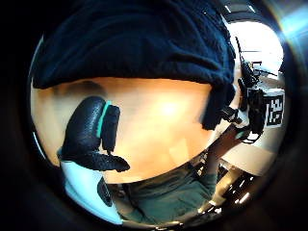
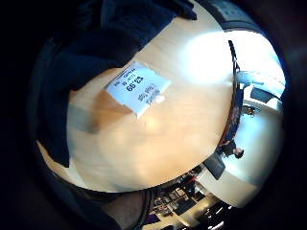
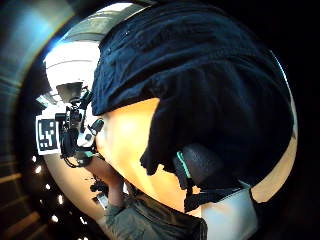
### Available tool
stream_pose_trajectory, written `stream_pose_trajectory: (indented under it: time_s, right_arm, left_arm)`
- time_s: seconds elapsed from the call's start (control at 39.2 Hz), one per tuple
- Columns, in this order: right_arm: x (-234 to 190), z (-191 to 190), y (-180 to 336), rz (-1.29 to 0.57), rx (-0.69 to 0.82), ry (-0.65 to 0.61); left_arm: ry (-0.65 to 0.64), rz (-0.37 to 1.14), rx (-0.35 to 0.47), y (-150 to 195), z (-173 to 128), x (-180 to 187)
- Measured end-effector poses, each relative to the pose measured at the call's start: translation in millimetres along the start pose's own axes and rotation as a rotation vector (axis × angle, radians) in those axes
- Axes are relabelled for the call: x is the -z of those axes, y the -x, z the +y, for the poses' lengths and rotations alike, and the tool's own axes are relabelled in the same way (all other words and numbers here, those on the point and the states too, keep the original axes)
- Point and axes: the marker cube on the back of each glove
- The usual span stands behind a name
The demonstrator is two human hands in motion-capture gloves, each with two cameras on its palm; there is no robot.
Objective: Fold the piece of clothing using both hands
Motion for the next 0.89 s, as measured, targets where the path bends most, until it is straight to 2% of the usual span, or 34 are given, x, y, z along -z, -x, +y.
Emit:
stream_pose_trajectory:
  time_s: [0.15,0.28,0.41,0.51,0.61,0.69,0.79,0.89]
  right_arm:
    - [-8.0,-5.4,-5.7,0.024,-0.034,0.047]
    - [-8.9,-8.4,-7.4,0.026,-0.029,0.039]
    - [-6.3,-10.7,-5.5,0.028,-0.035,-0.019]
    - [-2.4,-13.7,-6.9,0.079,-0.045,-0.105]
    - [1.9,-23.8,-10.9,0.167,-0.041,-0.251]
    - [-8.8,-36.6,-17.7,0.223,-0.044,-0.291]
    - [-24.1,-56.9,-26.2,0.251,-0.039,-0.326]
    - [12.1,-21.6,-18.3,0.248,-0.038,-0.282]
  left_arm:
    - [0.007,-0.001,-0.001,-0.4,-11.4,-9.2]
    - [-0.027,-0.014,0.026,3.5,-14.7,-12.2]
    - [-0.147,-0.033,0.006,1.3,-19.1,-8.8]
    - [-0.216,-0.091,0.038,5.0,-20.5,-6.8]
    - [-0.419,-0.115,0.029,6.9,-38.2,2.7]
    - [-0.511,-0.118,0.031,10.8,-45.6,8.6]
    - [-0.376,-0.063,0.022,11.2,-27.9,5.3]
    - [-0.273,-0.055,-0.007,15.8,-18.4,8.1]
